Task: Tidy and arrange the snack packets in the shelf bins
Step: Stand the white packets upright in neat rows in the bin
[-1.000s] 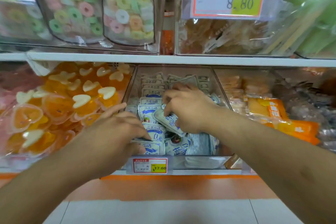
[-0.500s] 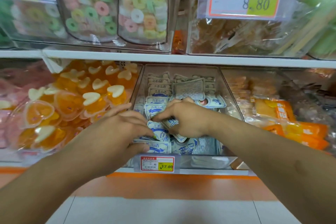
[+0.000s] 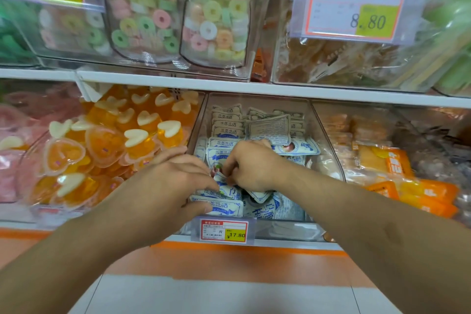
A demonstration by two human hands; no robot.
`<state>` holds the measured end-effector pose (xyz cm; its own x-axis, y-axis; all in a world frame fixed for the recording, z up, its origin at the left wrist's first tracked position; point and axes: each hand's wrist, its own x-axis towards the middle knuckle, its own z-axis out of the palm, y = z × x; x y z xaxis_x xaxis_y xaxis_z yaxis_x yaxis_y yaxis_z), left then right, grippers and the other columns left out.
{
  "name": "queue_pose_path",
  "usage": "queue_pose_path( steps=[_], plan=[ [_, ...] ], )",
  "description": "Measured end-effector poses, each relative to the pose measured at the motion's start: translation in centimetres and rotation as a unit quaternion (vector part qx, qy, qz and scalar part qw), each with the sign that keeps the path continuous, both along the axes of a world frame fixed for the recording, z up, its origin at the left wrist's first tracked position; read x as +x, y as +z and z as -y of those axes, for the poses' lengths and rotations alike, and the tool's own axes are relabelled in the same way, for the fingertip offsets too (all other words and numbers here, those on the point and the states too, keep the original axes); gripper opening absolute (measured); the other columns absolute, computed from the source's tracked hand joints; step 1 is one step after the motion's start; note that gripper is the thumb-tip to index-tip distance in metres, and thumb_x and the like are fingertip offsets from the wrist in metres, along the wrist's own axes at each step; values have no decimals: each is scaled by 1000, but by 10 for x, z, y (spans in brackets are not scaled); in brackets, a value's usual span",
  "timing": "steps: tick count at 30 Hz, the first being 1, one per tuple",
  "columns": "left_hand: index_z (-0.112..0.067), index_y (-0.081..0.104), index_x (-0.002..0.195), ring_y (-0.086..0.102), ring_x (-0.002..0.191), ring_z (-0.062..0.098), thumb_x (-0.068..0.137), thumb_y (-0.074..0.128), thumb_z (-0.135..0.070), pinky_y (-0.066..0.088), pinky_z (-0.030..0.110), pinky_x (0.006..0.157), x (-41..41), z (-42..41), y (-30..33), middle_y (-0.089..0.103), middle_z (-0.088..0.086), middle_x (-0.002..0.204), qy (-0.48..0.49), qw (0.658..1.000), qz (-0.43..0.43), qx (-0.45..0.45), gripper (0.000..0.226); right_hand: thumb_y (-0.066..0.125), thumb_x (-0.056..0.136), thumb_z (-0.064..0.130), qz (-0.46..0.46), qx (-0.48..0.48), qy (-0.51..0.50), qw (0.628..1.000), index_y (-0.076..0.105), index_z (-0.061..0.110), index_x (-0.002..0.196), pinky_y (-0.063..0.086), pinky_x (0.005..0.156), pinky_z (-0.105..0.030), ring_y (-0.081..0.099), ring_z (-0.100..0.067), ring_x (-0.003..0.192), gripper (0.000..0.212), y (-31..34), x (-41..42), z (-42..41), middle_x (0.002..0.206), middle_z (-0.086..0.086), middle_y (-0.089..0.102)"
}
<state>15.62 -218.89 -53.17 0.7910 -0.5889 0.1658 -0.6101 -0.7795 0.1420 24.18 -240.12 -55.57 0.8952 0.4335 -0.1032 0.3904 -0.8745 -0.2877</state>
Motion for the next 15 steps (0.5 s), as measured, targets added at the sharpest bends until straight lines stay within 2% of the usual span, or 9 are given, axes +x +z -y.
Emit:
queue_pose_path(
  steps=[3,4,6,7,9,11,12,13,15],
  plan=[
    [-45,72,112,53,121,-7,82,76,-55,17,26,121,-2,3,2,68,-25,116,1,1000,4,-14,32,76,82,19,2,35,-28,999,83,34,81,34,112,-41,61,-15,92,16,2,-1,-4,72,15,72],
    [-44,72,113,52,123,-5,83,74,-56,20,27,121,-2,5,2,67,-26,117,5,1000,7,-22,33,79,80,20,-16,75,-32,997,83,34,79,41,108,-36,65,-11,89,15,5,0,-1,72,16,74],
    [-42,69,113,49,129,2,83,74,-56,32,33,117,-3,9,3,62,-24,125,24,999,13,-40,34,84,81,17,-74,158,-30,984,84,29,76,52,86,-25,68,-1,78,13,15,-1,7,74,14,77],
    [-41,68,114,46,134,7,83,75,-55,38,38,114,-3,11,3,59,-21,132,39,998,19,-41,35,84,83,14,-90,185,-23,978,83,26,75,54,79,-23,69,0,74,15,20,-1,11,75,10,78],
    [-36,67,115,38,144,14,82,77,-51,41,45,113,-1,15,4,52,-13,146,70,997,20,-31,38,81,85,10,-83,209,-13,974,82,28,72,60,82,-29,72,-2,78,22,23,-2,15,79,7,80],
    [-34,66,117,27,151,16,83,77,-51,35,46,116,1,19,5,45,-9,155,85,996,15,-20,39,80,85,8,-67,217,-1,974,80,32,67,60,92,-34,73,-3,88,30,23,-3,17,88,9,80],
    [-36,64,121,20,153,14,85,74,-53,29,44,118,1,21,5,42,-11,158,89,996,10,-12,40,79,85,6,-65,226,8,972,80,32,68,58,94,-32,71,-1,93,31,23,-5,17,94,11,80],
    [-39,60,125,11,154,11,88,70,-54,23,42,120,0,24,6,39,-14,159,94,996,2,-3,41,78,86,4,-73,238,12,968,82,28,70,56,94,-27,70,3,96,29,22,-6,18,99,14,79],
    [-44,50,133,-4,147,9,92,64,-54,16,39,122,-3,28,8,31,-15,161,113,993,-22,-4,45,76,90,3,-102,255,15,961,85,18,82,54,80,-15,69,10,88,20,23,-8,23,108,17,76]
  ],
)
